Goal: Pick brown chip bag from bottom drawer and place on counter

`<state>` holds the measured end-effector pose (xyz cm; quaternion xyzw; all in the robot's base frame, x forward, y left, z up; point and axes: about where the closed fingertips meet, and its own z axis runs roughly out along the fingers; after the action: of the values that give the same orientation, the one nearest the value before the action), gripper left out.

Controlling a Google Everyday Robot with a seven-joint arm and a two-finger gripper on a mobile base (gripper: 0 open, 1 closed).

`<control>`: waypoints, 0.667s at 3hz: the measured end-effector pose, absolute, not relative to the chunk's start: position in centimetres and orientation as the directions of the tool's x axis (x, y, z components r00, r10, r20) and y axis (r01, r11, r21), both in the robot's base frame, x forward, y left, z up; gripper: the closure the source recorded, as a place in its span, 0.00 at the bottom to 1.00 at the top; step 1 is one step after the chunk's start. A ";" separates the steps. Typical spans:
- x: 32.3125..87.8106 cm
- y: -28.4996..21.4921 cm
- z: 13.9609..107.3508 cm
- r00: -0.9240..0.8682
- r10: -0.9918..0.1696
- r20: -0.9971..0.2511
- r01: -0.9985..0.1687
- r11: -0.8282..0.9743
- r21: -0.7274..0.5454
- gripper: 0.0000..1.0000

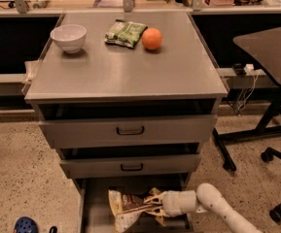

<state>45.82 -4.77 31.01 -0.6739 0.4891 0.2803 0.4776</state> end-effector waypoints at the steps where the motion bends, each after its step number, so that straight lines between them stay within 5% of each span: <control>1: 43.7 -3.9 32.8 0.473 -0.308 -0.826 -0.881 -0.170 -0.441 1.00; 2: 44.7 -2.9 35.5 0.448 -0.329 -0.831 -0.893 -0.201 -0.402 1.00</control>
Offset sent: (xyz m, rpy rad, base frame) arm 0.0033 0.0258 0.0785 -0.0408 0.0292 0.1574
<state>44.68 -2.92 35.48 -0.7128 0.4286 0.3039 0.4647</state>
